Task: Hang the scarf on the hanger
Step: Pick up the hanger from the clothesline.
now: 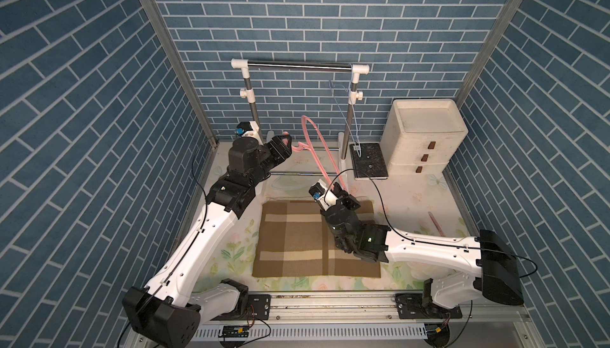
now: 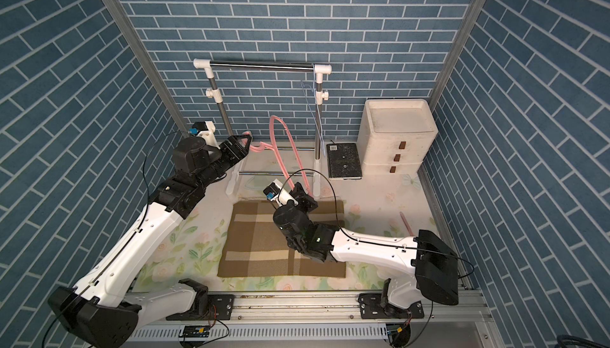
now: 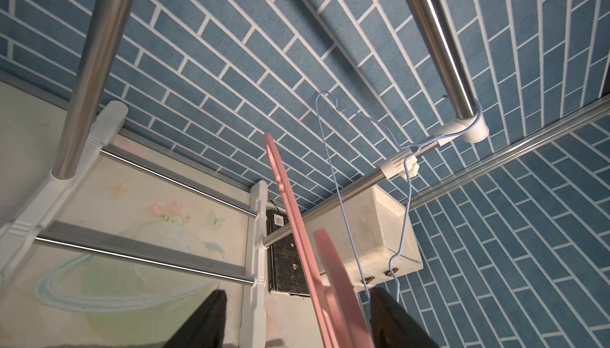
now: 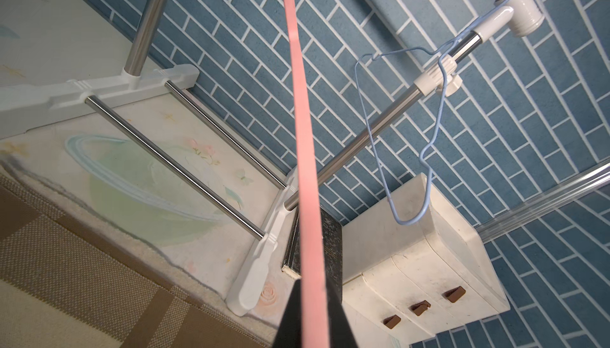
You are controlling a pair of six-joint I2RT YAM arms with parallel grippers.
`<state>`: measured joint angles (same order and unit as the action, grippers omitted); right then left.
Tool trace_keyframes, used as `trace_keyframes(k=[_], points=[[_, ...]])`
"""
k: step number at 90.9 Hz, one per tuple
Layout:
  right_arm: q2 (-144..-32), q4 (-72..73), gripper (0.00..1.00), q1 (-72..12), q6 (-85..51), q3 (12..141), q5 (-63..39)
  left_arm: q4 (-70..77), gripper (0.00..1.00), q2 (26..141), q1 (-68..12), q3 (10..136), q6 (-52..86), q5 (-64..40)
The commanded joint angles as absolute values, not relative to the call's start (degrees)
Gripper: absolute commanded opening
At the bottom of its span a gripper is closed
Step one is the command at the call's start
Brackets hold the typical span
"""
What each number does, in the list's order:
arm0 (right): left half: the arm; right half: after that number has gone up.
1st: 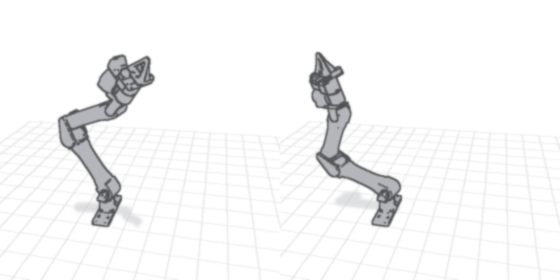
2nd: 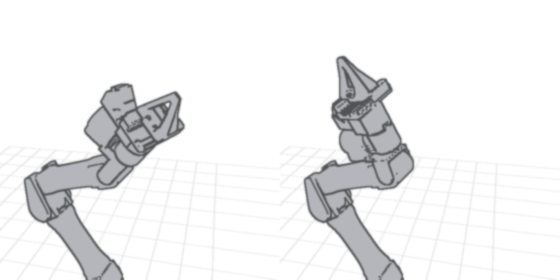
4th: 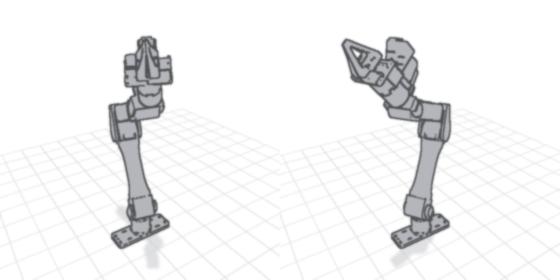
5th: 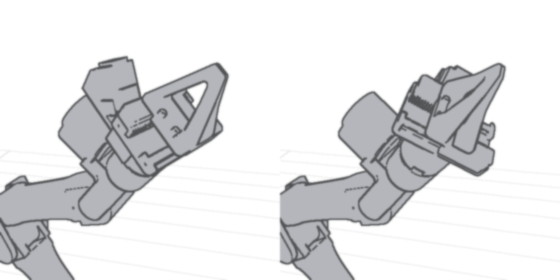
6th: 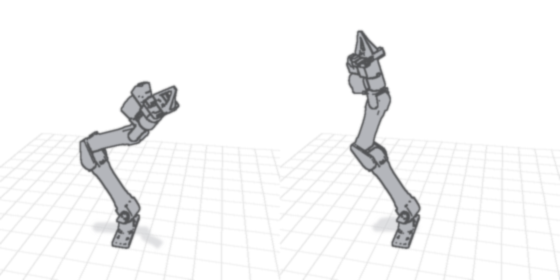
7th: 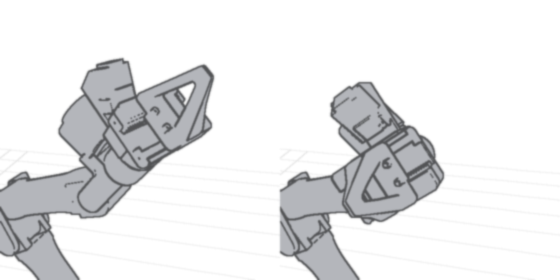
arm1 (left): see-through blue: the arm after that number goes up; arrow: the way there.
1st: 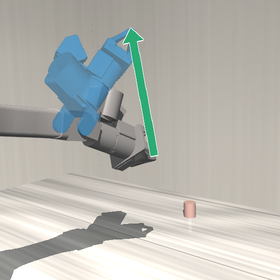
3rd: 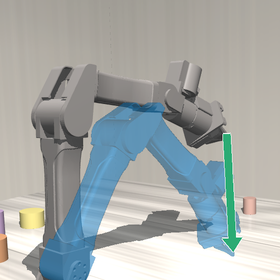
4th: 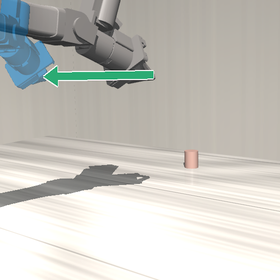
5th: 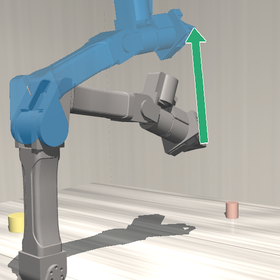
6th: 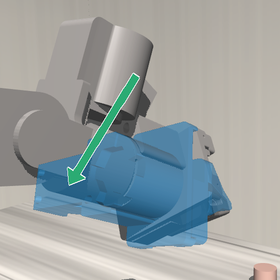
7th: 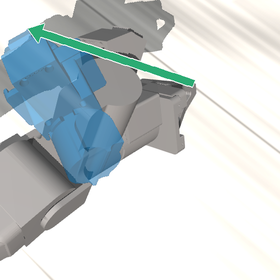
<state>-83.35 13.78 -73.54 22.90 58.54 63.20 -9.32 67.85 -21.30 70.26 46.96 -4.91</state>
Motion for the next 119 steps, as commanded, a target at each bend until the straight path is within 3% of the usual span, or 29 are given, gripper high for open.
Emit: trace_keyframes(k=[1,26,34,41,46,62,71,88,101,119], points=[[-83.5,16.8,0.0,-74.0,23.9,58.9,66.5,-5.5,0.61,67.8,-21.5,69.0,48.6,-7.0],[-85.0,16.9,0.02,-74.3,25.6,59.2,66.9,-4.1,0.16,67.4,-21.5,67.6,48.8,-6.4],[-85.2,15.3,0.13,-74.3,25.0,60.0,66.5,-4.3,0.05,67.4,-21.5,67.4,48.7,-5.7],[-84.2,11.7,0.26,-74.2,21.8,60.8,63.4,-4.4,0.01,67.5,-21.5,67.2,48.6,-5.0],[-82.4,8.5,0.41,-74.0,18.8,61.4,59.4,-4.4,0.0,67.5,-21.5,67.0,48.5,-4.8],[-74.5,-2.8,0.84,-73.7,11.3,64.0,36.5,-6.4,0.0,66.8,-21.5,67.5,44.9,-3.6],[-70.0,-7.4,0.98,-73.6,9.3,65.9,22.5,-8.3,0.0,65.4,-21.4,67.5,41.4,-2.7],[-62.7,-13.9,1.0,-68.3,0.9,67.9,2.4,-15.1,0.0,62.2,-20.9,68.3,35.8,-2.3],[-57.4,-13.6,0.99,-57.0,-9.8,63.8,-12.4,-17.5,0.0,59.0,-20.7,66.7,34.4,-5.2],[-52.3,-10.4,0.99,-41.7,-23.8,51.5,-24.3,-19.0,0.0,57.1,-20.7,64.2,35.5,-13.9]])
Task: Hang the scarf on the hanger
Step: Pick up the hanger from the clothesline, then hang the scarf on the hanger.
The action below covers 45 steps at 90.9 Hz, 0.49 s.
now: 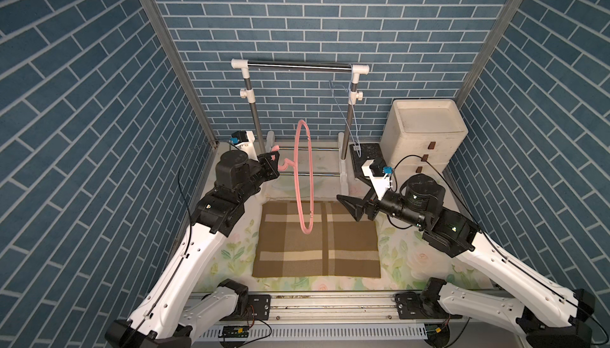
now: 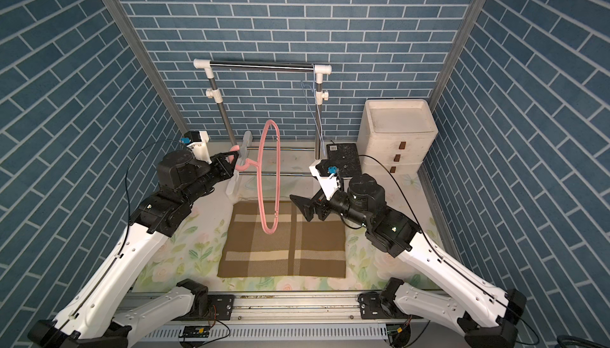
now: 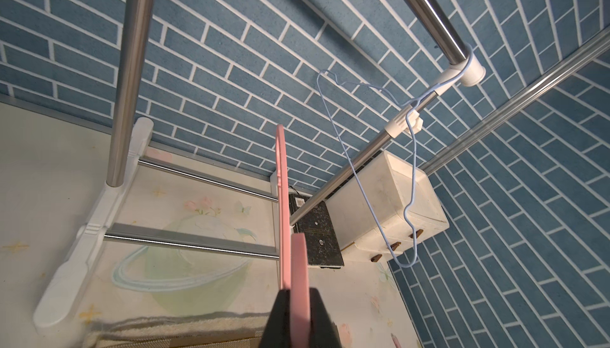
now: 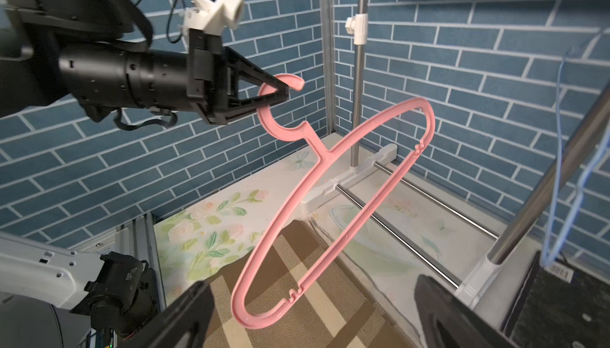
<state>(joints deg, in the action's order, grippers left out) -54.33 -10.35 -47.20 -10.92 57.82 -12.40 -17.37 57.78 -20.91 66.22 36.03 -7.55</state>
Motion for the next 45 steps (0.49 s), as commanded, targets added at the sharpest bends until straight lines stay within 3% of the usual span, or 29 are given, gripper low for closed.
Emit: trace_keyframes(k=[1,29,45], points=[[-52.0,-10.0,0.99,-40.9,-24.7,50.7,-24.8,-18.8,0.0,57.0,-20.7,64.0,35.8,-14.4],[-42.1,-6.8,0.99,-18.6,-35.9,30.3,-33.2,-5.6,0.0,53.0,-20.8,49.8,44.0,-24.2],[-42.2,-6.0,0.99,-9.2,-37.5,22.0,-39.7,3.7,0.0,50.6,-21.2,40.3,47.4,-23.9]])
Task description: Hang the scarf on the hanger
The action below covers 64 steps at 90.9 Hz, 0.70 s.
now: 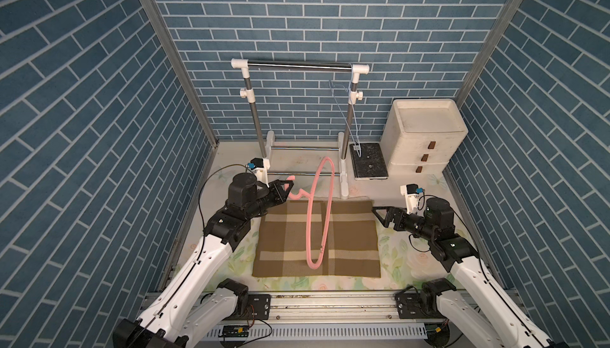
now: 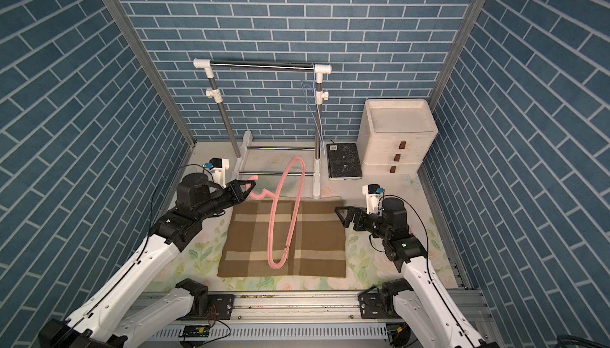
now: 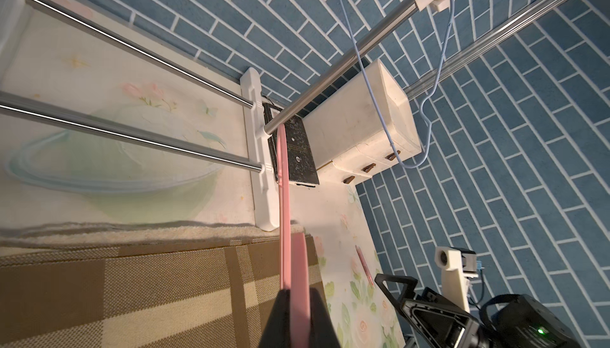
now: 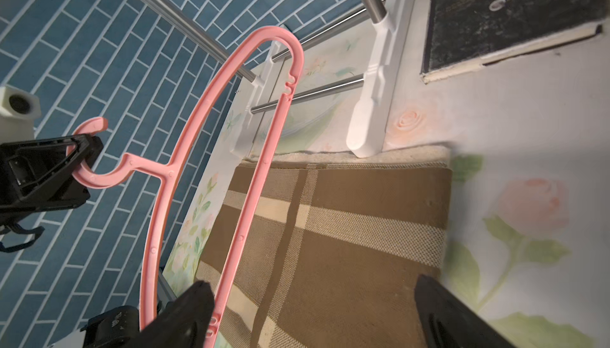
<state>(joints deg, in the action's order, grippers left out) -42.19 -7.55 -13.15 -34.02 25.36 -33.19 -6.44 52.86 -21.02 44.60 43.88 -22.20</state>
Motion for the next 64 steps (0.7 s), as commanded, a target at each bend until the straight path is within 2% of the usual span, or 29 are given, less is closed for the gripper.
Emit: trace_keyframes(k=[1,14,29,64], points=[[-42.2,-5.9,0.99,-8.8,-37.5,21.7,-39.9,4.4,0.0,50.5,-21.3,39.6,47.7,-23.8],[-42.4,-6.4,0.99,-6.2,-36.8,19.2,-40.6,10.9,0.0,49.3,-21.3,31.5,49.8,-22.4],[-44.3,-7.8,0.94,-5.0,-34.6,17.0,-40.4,11.4,0.0,49.2,-21.3,26.1,48.1,-19.1],[-55.5,-3.6,0.79,-5.3,-31.5,15.6,-46.1,1.8,0.0,50.4,-21.2,28.5,40.4,-12.7]])
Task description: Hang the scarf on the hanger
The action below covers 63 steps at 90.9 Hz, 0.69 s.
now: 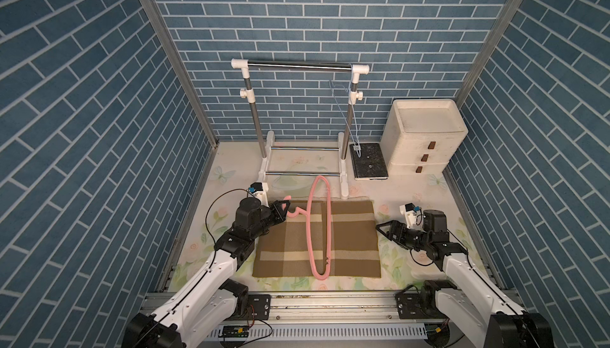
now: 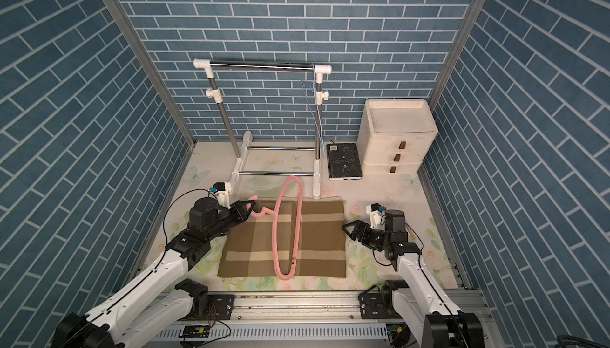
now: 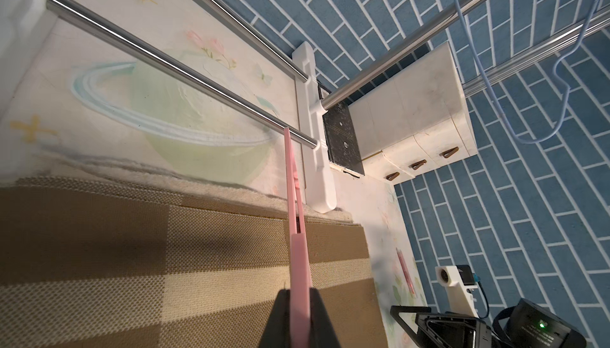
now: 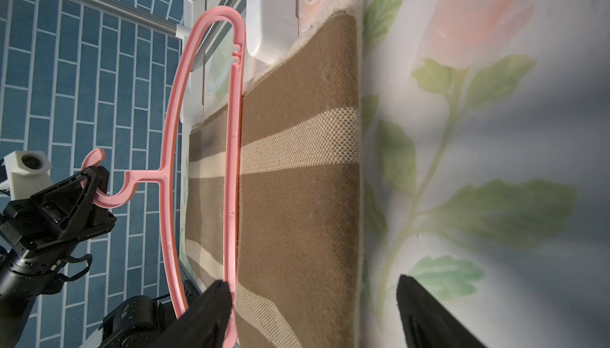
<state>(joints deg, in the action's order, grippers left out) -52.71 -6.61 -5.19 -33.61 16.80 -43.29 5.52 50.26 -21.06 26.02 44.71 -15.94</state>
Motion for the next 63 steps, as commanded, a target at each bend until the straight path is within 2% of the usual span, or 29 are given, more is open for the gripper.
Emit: trace_keyframes(k=[1,47,63], points=[[-55.8,-3.3,0.79,-5.4,-31.6,15.6,-46.3,1.5,0.0,50.4,-21.2,28.6,40.2,-12.6],[-65.3,6.7,0.73,-11.5,-36.2,14.7,-47.6,-7.9,0.0,50.4,-20.8,32.8,35.2,-10.1],[-65.0,9.4,0.69,-13.1,-38.8,16.6,-50.3,-9.6,0.0,51.0,-20.7,33.9,34.1,-10.4]])
